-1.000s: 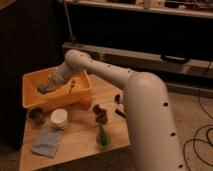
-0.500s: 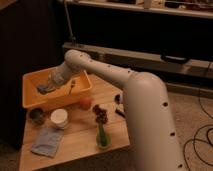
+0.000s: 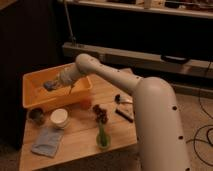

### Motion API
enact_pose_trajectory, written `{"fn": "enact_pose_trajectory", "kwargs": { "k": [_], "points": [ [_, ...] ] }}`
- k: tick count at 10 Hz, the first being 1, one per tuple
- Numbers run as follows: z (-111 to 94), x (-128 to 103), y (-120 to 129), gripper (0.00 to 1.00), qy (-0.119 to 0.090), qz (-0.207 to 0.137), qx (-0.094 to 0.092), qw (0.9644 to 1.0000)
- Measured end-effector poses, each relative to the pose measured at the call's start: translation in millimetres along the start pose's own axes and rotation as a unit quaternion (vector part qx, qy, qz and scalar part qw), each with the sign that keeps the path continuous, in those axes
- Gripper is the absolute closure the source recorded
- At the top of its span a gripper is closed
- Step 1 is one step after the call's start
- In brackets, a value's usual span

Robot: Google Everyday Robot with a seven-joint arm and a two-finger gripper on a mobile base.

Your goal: Wipe tray with sponge

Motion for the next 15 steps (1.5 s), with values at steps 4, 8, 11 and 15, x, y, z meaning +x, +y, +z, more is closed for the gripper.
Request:
{"fn": "enact_pose_trajectory", "kwargs": {
  "k": [4, 8, 11, 15],
  "points": [
    [-21.2, 29.4, -23.1, 0.91, 0.011, -0.019, 0.054, 0.9983],
    [-10.8, 31.2, -55.9, 0.91, 0.069, -0.054, 0.018, 0.996],
    [26.0, 29.3, -84.2, 0.91, 0.062, -0.068, -0.013, 0.9957],
    [62.9, 9.6, -94.9, 0.91, 0.03, -0.104, -0.05, 0.9929]
  ]
}}
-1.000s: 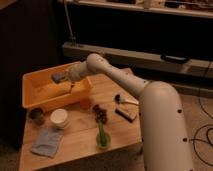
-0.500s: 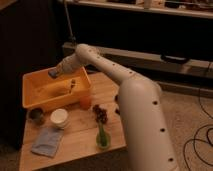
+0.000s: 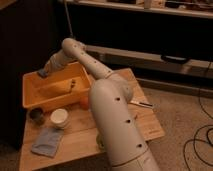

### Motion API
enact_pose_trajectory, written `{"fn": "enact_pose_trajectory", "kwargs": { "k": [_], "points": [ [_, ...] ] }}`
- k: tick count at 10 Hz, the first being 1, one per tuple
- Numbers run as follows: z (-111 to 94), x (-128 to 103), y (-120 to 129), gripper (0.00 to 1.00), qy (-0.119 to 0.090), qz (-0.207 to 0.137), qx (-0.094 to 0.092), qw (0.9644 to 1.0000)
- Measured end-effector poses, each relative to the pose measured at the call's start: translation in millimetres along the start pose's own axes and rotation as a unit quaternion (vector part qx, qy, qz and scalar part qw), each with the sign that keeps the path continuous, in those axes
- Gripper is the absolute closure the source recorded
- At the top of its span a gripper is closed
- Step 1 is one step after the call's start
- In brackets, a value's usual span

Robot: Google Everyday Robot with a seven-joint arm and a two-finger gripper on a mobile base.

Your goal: Wipe tray with sponge

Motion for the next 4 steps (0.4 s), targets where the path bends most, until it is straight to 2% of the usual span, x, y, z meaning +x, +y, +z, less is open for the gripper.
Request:
{"fn": "enact_pose_trajectory", "kwargs": {
  "k": [2, 4],
  "points": [
    [-2.8, -6.3, 10.4, 0.91, -0.016, -0.005, -0.002, 0.9999],
    [-15.4, -4.6, 42.3, 0.91, -0.029, 0.002, -0.007, 0.9996]
  ]
}}
